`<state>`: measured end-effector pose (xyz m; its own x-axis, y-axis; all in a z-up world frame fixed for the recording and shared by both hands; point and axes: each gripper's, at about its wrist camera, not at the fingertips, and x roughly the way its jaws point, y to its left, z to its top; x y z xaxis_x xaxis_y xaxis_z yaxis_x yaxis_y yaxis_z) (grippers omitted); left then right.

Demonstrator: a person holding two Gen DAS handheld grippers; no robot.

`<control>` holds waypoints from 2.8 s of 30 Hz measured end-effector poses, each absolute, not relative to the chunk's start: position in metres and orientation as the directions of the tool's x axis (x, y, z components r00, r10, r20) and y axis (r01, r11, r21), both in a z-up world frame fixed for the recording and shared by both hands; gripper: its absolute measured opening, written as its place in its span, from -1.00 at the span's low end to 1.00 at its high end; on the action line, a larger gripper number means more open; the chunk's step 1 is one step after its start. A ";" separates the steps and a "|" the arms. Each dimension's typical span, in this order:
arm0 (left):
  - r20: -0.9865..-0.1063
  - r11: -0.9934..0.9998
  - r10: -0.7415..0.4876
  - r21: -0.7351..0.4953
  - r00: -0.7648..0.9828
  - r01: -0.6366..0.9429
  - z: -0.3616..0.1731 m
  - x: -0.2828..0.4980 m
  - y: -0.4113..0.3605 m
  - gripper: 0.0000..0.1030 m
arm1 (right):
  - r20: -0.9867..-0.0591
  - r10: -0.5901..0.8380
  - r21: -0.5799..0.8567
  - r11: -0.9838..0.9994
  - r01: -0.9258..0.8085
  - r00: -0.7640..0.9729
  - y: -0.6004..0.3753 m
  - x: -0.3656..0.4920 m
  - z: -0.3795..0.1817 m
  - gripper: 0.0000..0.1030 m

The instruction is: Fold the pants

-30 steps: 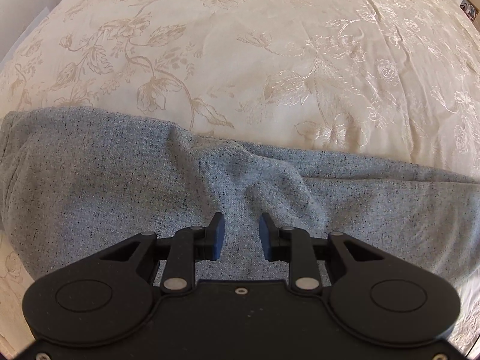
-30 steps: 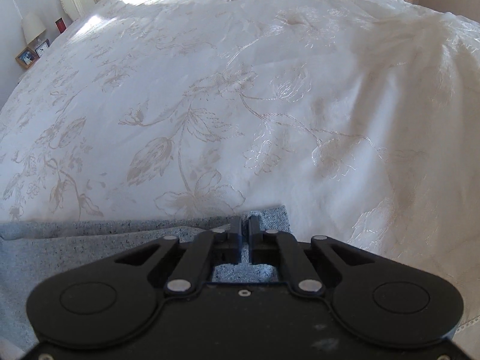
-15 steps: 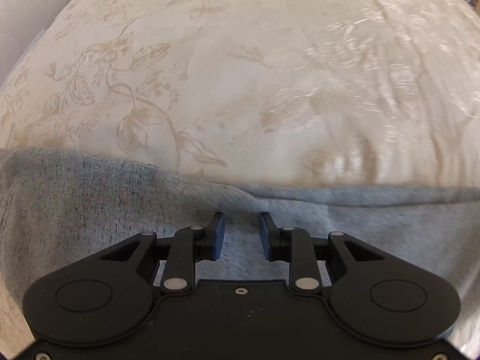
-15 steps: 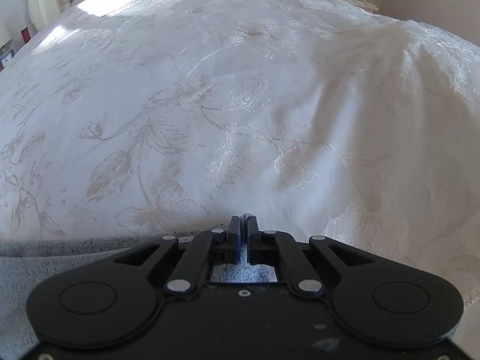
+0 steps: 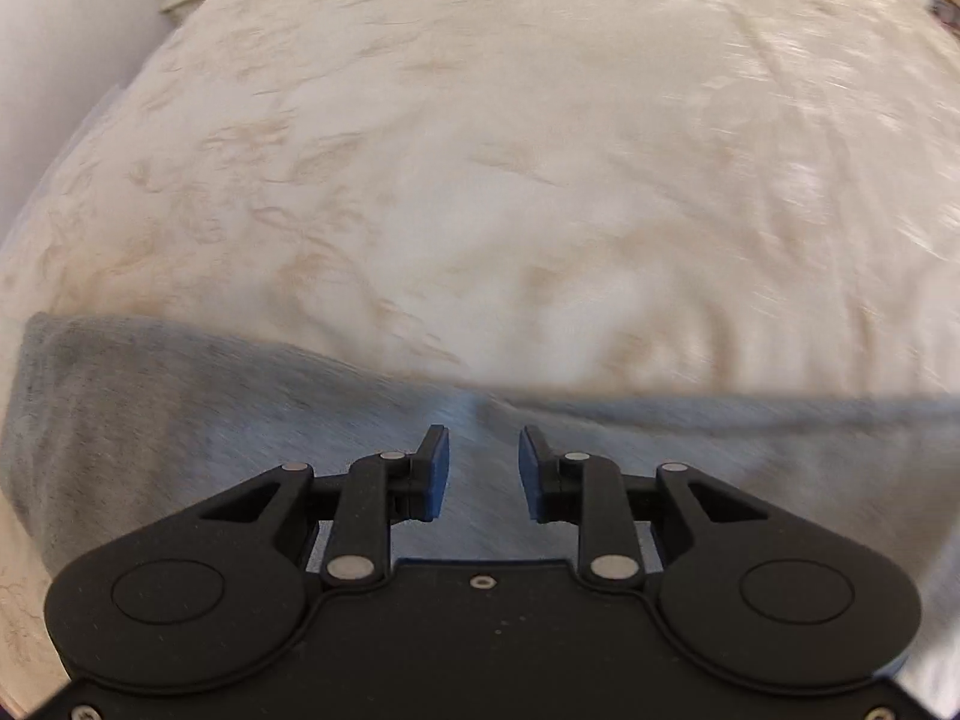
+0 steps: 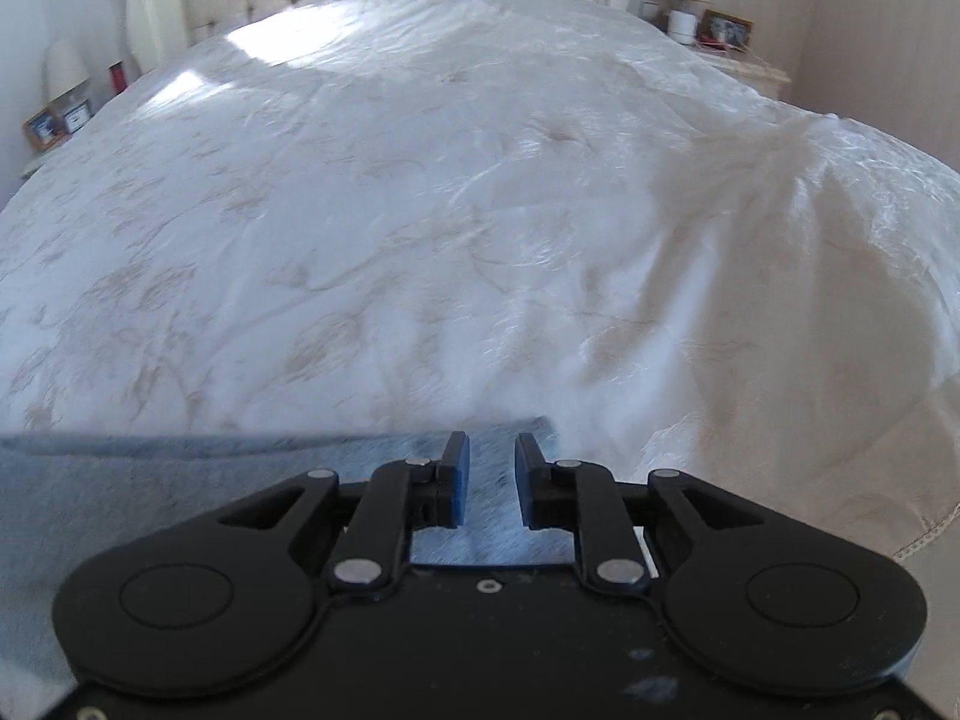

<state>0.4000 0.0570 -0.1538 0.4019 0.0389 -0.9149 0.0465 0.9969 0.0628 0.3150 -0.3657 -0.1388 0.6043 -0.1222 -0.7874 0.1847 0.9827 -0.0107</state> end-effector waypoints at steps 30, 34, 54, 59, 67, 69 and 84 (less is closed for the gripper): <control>-0.919 0.957 -0.046 0.072 0.391 0.282 -0.173 0.422 -0.077 -0.24 | -0.868 -0.006 0.102 0.976 0.191 0.497 -0.323 0.235 -0.167 -0.63; -0.927 0.962 -0.072 0.033 0.367 0.272 -0.166 0.405 -0.075 -0.24 | -0.872 -0.058 0.129 0.930 0.343 0.485 -0.344 0.249 -0.173 -0.63; -0.942 0.948 -0.143 -0.041 0.304 0.316 -0.162 0.360 -0.110 -0.25 | -0.867 -0.144 0.199 0.779 0.595 0.478 -0.432 0.257 -0.174 -0.59; -0.946 0.930 -0.147 -0.032 0.288 0.367 -0.177 0.357 -0.133 -0.24 | -0.859 -0.148 0.177 0.813 0.555 0.490 -0.423 0.235 -0.166 -0.59; -0.946 0.934 -0.004 0.112 0.324 0.339 -0.213 0.391 -0.152 -0.21 | -0.848 -0.087 0.196 0.865 0.462 0.522 -0.423 0.233 -0.161 -0.39; -0.943 0.934 0.001 0.121 0.334 0.337 -0.212 0.396 -0.152 -0.20 | -0.861 -0.051 0.218 0.862 0.457 0.507 -0.427 0.234 -0.163 -0.34; -0.941 0.926 0.011 0.137 0.337 0.351 -0.213 0.398 -0.157 -0.19 | -0.840 0.117 0.462 0.668 0.583 0.531 -0.455 0.250 -0.218 -0.19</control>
